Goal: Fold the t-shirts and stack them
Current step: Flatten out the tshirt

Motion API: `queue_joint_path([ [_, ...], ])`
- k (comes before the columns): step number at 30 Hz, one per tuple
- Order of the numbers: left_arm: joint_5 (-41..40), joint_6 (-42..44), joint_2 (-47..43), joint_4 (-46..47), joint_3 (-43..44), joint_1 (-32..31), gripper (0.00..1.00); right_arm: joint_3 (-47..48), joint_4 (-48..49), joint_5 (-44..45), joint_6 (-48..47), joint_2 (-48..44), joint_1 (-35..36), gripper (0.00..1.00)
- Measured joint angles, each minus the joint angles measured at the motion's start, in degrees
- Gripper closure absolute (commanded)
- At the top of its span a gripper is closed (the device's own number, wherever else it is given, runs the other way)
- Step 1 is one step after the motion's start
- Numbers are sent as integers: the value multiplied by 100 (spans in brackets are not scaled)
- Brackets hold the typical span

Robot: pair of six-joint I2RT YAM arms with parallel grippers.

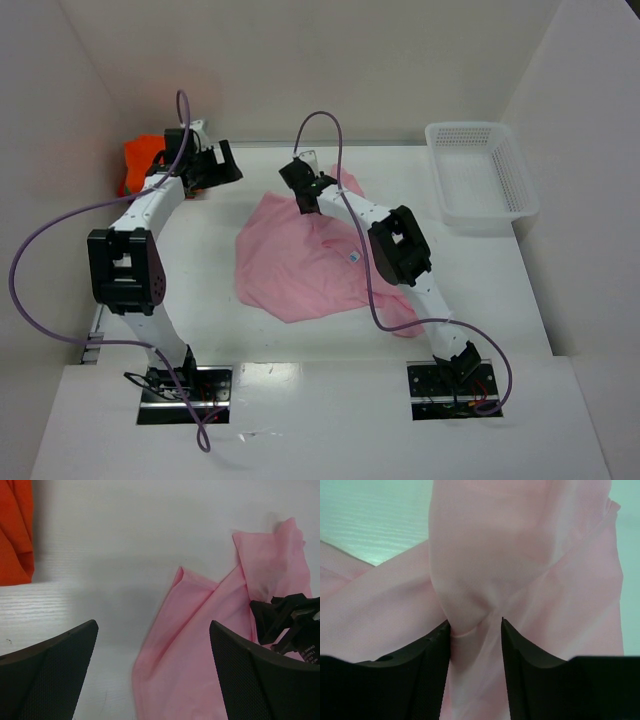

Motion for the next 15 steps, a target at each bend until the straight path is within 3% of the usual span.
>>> queue_joint_path([
  [5, 306, 46, 133, 2, 0, 2, 0, 15, 162, 129, 7, 55, -26, 79],
  [10, 1108, 297, 520, -7, 7, 2, 0, 15, 254, 229, 44, 94, -111, 98],
  [15, 1580, 413, 942, -57, 59, 2, 1, -199, 457, 291, 85, -15, -269, 99],
])
